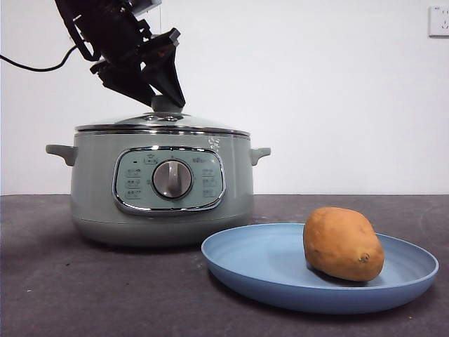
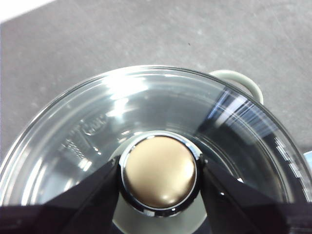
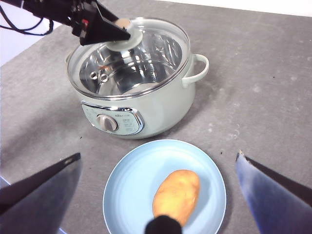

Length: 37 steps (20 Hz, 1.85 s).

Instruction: Take the potato out from the steamer,put the potato on the plate,close the lid

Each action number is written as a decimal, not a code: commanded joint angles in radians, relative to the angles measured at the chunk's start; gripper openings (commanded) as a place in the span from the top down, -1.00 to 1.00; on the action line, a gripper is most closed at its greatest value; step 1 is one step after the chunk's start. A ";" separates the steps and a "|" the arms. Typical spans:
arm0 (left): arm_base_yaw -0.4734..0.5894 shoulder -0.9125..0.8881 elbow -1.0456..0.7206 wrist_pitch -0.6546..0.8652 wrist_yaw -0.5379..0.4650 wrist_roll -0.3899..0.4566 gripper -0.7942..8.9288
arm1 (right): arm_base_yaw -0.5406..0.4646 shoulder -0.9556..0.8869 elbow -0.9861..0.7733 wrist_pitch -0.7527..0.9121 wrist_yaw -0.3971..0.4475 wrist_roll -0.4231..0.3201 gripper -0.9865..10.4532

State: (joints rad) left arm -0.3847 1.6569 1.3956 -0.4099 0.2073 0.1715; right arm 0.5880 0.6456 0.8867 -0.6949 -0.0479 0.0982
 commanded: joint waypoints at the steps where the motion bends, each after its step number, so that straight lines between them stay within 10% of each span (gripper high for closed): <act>1: -0.002 0.027 0.019 0.010 0.005 0.016 0.85 | 0.001 0.000 0.002 0.006 0.006 0.009 -0.11; 5: -0.002 0.037 0.019 -0.023 0.004 0.008 0.80 | 0.001 0.000 0.002 0.005 0.006 0.009 -0.11; 9: -0.002 0.036 0.019 -0.039 0.003 0.003 -0.35 | 0.001 0.000 0.002 0.005 0.005 0.009 -0.11; 24: -0.002 -0.454 0.020 -0.525 0.088 -0.056 -0.31 | 0.002 0.031 0.002 -0.105 -0.101 0.009 -0.10; 28: -0.002 -0.565 0.020 -0.671 0.089 -0.067 0.85 | 0.002 0.056 0.002 -0.134 -0.246 0.009 0.43; 30: -0.002 -0.593 0.020 -0.710 0.089 -0.067 0.85 | 0.002 0.065 0.002 -0.138 -0.268 0.009 0.87; 37: -0.002 -0.604 0.020 -0.735 0.087 -0.067 0.85 | 0.002 0.069 0.002 -0.144 -0.264 0.009 0.83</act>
State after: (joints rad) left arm -0.3847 1.0542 1.4174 -1.1439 0.2920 0.1112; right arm 0.5888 0.7158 0.8867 -0.8410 -0.3122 0.1005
